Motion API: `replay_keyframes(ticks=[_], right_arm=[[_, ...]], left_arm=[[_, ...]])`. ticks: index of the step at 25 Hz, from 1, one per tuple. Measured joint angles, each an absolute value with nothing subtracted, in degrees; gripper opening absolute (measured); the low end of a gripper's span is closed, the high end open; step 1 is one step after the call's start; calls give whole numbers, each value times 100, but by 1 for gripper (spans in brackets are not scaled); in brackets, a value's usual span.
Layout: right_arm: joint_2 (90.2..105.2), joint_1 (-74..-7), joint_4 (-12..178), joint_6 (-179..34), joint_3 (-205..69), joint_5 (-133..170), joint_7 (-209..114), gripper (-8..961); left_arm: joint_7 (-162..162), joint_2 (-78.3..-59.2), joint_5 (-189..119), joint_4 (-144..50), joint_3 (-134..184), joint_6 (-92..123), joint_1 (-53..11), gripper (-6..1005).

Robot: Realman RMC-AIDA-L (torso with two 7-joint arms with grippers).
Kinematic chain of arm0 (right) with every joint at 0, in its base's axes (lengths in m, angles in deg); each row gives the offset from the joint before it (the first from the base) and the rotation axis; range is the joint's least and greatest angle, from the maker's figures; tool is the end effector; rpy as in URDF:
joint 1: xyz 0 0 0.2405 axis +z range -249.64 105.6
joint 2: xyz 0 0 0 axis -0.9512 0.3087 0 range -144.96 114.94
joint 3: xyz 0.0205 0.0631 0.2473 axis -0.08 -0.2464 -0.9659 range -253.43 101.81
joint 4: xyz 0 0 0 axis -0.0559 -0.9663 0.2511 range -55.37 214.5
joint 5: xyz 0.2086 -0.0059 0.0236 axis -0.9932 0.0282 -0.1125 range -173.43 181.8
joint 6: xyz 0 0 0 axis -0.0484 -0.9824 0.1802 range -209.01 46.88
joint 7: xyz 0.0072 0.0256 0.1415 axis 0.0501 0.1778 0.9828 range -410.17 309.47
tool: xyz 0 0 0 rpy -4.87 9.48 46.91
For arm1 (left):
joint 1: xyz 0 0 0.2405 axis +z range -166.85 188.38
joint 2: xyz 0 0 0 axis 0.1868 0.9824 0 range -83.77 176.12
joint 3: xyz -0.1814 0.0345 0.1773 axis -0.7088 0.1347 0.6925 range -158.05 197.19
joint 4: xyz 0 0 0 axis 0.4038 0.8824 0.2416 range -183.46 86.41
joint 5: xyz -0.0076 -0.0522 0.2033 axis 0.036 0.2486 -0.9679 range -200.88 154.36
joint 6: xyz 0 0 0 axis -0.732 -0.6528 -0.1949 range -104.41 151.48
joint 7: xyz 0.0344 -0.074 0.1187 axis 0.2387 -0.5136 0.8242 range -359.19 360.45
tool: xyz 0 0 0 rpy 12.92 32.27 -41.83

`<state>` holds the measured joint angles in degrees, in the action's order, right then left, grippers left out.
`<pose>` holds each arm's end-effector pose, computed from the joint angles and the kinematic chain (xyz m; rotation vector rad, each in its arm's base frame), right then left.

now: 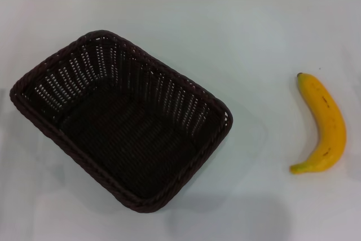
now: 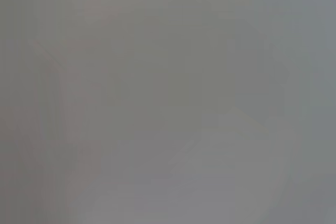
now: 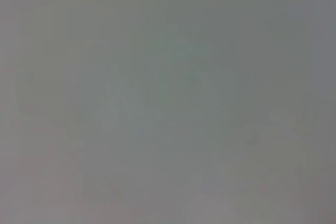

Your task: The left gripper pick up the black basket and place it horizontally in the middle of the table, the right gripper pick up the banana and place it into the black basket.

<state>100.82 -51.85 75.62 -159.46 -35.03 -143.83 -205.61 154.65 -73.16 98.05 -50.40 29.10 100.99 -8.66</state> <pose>0.3939 0.2765 0.0476 -1.3009 0.7085 0.7950 -0.3883 0.2740 0.0344 -1.2039 -0.7671 -0.8507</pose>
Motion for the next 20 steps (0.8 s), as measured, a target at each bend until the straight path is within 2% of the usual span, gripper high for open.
replay_keyframes(ticks=[20], right_arm=[[10057,-5143,7859,-15898,-3503,-14382,-20608,859]], left_arm=[[15347,-7326,9660,-4995,2879,10485,-728,872]])
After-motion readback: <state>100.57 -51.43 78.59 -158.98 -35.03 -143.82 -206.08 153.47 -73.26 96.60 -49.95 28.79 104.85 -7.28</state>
